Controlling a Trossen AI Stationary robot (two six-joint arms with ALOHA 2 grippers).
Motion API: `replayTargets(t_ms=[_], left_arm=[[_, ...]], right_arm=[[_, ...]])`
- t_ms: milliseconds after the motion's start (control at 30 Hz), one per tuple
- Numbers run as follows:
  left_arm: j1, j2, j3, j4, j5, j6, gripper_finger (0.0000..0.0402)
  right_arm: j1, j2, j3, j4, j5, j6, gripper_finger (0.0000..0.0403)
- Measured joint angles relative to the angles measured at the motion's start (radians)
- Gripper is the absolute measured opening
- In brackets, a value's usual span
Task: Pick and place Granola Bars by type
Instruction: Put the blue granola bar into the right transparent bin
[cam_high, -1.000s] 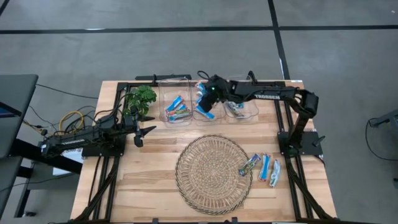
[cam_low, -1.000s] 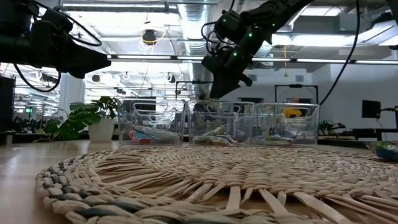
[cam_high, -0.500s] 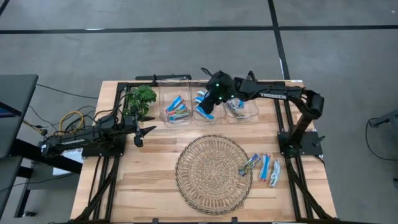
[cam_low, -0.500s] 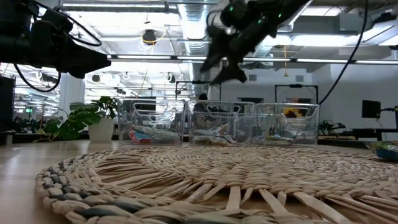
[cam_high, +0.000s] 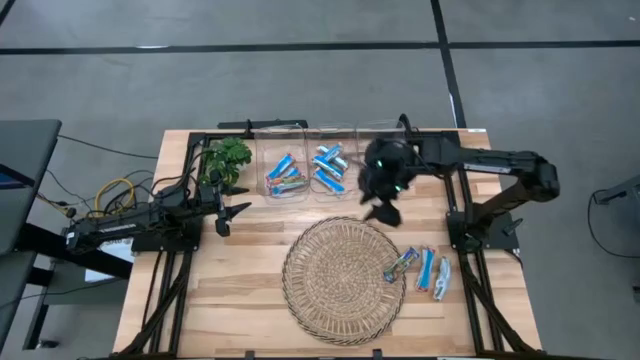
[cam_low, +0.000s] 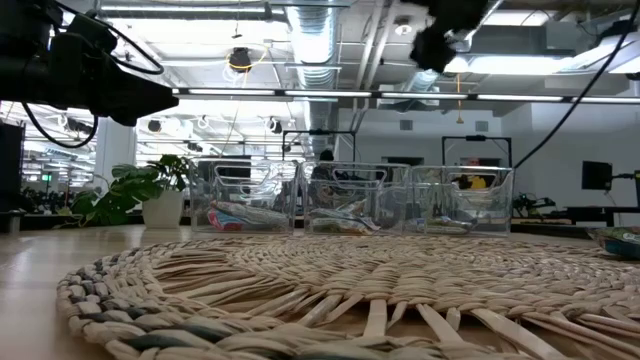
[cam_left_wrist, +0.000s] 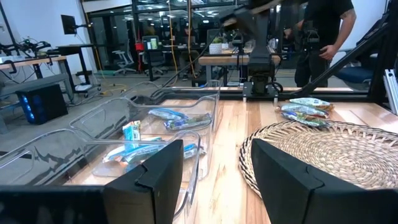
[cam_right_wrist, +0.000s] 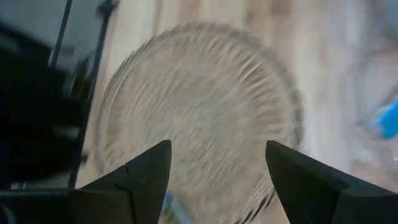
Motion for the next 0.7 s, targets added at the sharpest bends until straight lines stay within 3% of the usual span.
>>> replayTargets(t_ms=[133, 467, 700], left_arm=[[0.0, 0.0, 0.0, 0.0, 0.0, 0.0, 0.0183], [0.0, 0.0, 0.0, 0.0, 0.0, 0.0, 0.0183], [0.0, 0.002, 0.0, 0.0, 0.001, 0.0, 0.0183]], right_arm=[[0.101, -0.03, 0.0, -0.106, 0.019, -0.039, 0.0253], [0.381, -0.001, -0.043, -0.28, 0.285, -0.163, 0.0253], [0.506, 0.043, -0.17, -0.237, 0.296, -0.129, 0.0253]])
